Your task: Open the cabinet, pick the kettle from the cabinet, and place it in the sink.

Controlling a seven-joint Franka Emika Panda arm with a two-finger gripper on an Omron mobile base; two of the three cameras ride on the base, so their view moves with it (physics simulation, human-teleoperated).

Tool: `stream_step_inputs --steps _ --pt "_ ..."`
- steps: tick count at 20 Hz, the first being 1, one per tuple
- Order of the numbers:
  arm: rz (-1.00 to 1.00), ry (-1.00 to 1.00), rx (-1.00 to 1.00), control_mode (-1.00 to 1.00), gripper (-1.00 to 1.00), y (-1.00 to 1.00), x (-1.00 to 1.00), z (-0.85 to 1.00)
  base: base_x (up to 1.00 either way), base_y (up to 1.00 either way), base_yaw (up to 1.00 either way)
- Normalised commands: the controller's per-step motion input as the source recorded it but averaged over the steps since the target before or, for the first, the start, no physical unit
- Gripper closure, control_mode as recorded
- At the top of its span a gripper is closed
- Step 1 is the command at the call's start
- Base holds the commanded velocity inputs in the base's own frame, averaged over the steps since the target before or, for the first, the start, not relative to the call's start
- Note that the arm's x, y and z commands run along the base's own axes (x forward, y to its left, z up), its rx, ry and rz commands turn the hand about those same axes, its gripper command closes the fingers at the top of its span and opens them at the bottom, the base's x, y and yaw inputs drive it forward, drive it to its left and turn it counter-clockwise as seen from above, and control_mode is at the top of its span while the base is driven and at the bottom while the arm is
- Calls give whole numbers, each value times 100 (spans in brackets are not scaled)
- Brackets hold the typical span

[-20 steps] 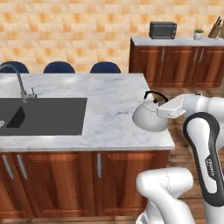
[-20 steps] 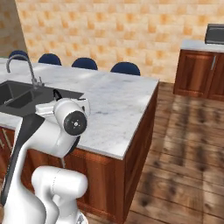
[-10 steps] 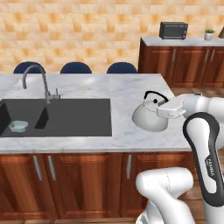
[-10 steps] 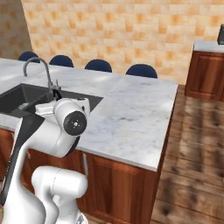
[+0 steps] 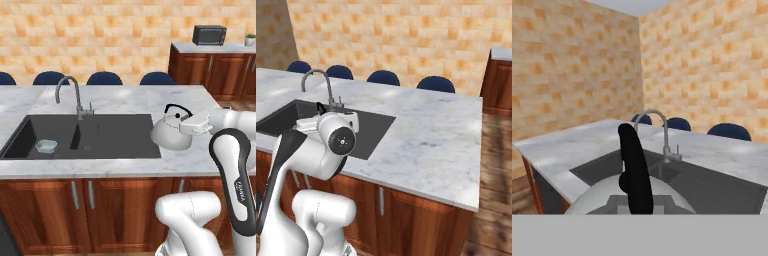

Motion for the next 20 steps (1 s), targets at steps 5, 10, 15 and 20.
stream_step_inputs --steps 5,10,15,20 --pt "0 0 0 100 100 0 0 0 39 58 -2" --pt "0 0 0 100 100 0 0 0 38 58 -2" --pt "0 0 0 100 100 0 0 0 38 59 -3" --pt "0 0 0 100 100 0 0 0 38 58 -4"
